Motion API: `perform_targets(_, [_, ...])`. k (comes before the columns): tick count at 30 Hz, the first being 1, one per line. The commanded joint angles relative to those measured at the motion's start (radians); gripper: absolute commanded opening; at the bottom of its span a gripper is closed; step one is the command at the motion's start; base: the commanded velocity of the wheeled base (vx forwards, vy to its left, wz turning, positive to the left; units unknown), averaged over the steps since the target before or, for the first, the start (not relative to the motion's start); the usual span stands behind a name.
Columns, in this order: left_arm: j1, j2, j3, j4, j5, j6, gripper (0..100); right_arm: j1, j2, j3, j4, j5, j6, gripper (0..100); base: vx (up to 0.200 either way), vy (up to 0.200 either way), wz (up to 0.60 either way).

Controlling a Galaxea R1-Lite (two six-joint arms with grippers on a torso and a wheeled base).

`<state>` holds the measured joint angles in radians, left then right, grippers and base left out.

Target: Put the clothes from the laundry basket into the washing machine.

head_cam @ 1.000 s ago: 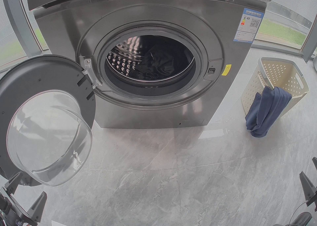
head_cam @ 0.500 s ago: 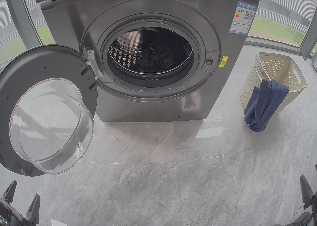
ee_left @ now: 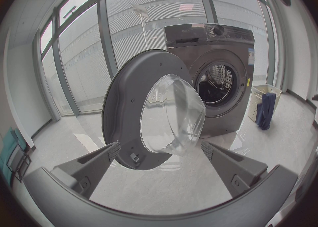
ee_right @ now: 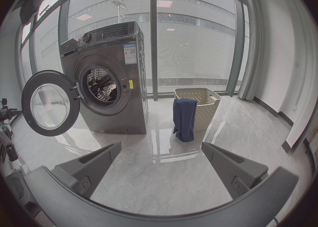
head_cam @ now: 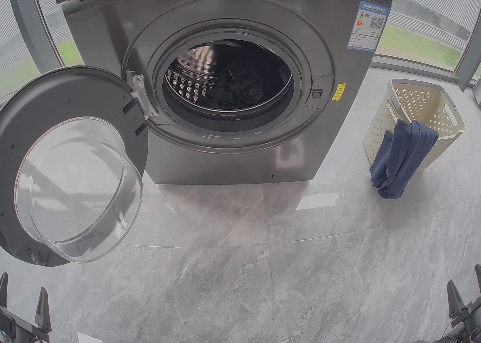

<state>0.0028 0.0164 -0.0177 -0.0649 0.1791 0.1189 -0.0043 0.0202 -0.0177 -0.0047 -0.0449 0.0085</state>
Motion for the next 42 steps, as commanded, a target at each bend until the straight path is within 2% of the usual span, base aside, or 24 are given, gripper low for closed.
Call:
perform_targets(1, [-0.006,-0.006,0.015,0.000,-0.052,-0.096,100,-0.003,-0.020,0.016,0.005,0.010,-0.010,100,0.000,0.000,0.00])
perform_targets(2, [-0.006,-0.006,0.008,0.008,-0.161,-0.229,100,-0.002,-0.020,0.016,0.003,0.010,-0.012,100,0.000,0.000,0.00])
perform_targets(3, [-0.009,-0.007,0.005,0.014,-0.236,-0.277,100,-0.003,-0.020,0.016,0.005,0.010,-0.012,100,0.000,0.000,0.00])
perform_targets(4, [-0.009,-0.006,0.005,0.017,-0.273,-0.278,100,-0.003,-0.020,0.016,0.005,0.010,-0.012,100,0.000,0.000,0.00])
perform_targets(5, [-0.003,-0.009,0.005,0.020,-0.319,-0.257,100,-0.002,-0.020,0.016,0.005,0.010,-0.010,100,0.000,0.000,0.00])
perform_targets(6, [-0.003,-0.009,0.005,0.025,-0.299,-0.219,100,0.000,-0.020,0.016,0.003,0.010,-0.012,100,0.000,0.000,0.00])
perform_targets(7, [-0.004,-0.009,0.001,0.037,-0.251,-0.180,100,0.000,-0.020,0.016,0.003,0.010,-0.010,100,0.000,0.000,0.00])
perform_targets(8, [-0.007,-0.009,-0.005,0.054,-0.199,-0.159,100,0.000,-0.020,0.016,0.005,0.010,-0.009,100,0.000,0.000,0.00])
perform_targets(10, [-0.006,-0.013,-0.013,0.077,-0.099,-0.137,100,0.000,-0.020,0.016,0.005,0.010,-0.010,100,0.000,0.000,0.00])
perform_targets(12, [-0.006,-0.012,-0.015,0.085,-0.043,-0.128,100,0.000,-0.020,0.016,0.005,0.010,-0.010,100,0.000,0.000,0.00])
perform_targets(13, [-0.007,-0.012,-0.015,0.085,-0.043,-0.128,100,0.000,-0.020,0.016,0.003,0.010,-0.010,100,0.000,0.000,0.00])
perform_targets(14, [-0.007,-0.013,-0.011,0.082,-0.072,-0.127,100,0.000,-0.020,0.016,0.005,0.010,-0.010,100,0.000,0.000,0.00])
perform_targets(15, [-0.003,-0.015,0.005,0.076,-0.109,-0.148,100,0.000,-0.020,0.016,0.005,0.010,-0.010,100,0.000,0.000,0.00])
perform_targets(16, [-0.003,-0.013,0.008,0.077,-0.116,-0.148,100,-0.002,-0.020,0.016,0.003,0.010,-0.010,100,0.000,0.000,0.00])
perform_targets(17, [-0.006,-0.013,0.018,0.069,-0.170,-0.128,100,0.000,-0.020,0.016,0.005,0.010,-0.010,100,0.000,0.000,0.00])
perform_targets(19, [-0.007,-0.012,0.018,0.068,-0.196,-0.114,100,0.000,-0.020,0.016,0.005,0.010,-0.009,100,0.000,0.000,0.00])
perform_targets(27, [-0.006,-0.013,0.018,0.066,-0.190,-0.116,100,0.000,-0.020,0.016,0.005,0.010,-0.010,100,0.000,0.000,0.00])
perform_targets(29, [-0.001,-0.013,0.018,0.066,-0.161,-0.116,100,0.000,-0.020,0.016,0.005,0.010,-0.010,100,0.000,-0.200,0.00])
perform_targets(32, [-0.003,-0.013,0.018,0.066,-0.142,-0.131,100,0.000,-0.020,0.016,0.005,0.010,-0.010,100,0.000,-0.200,0.00])
perform_targets(42, [-0.001,-0.013,0.018,0.068,-0.145,-0.127,100,0.000,-0.020,0.016,0.005,0.010,-0.010,100,0.000,-0.200,0.00])
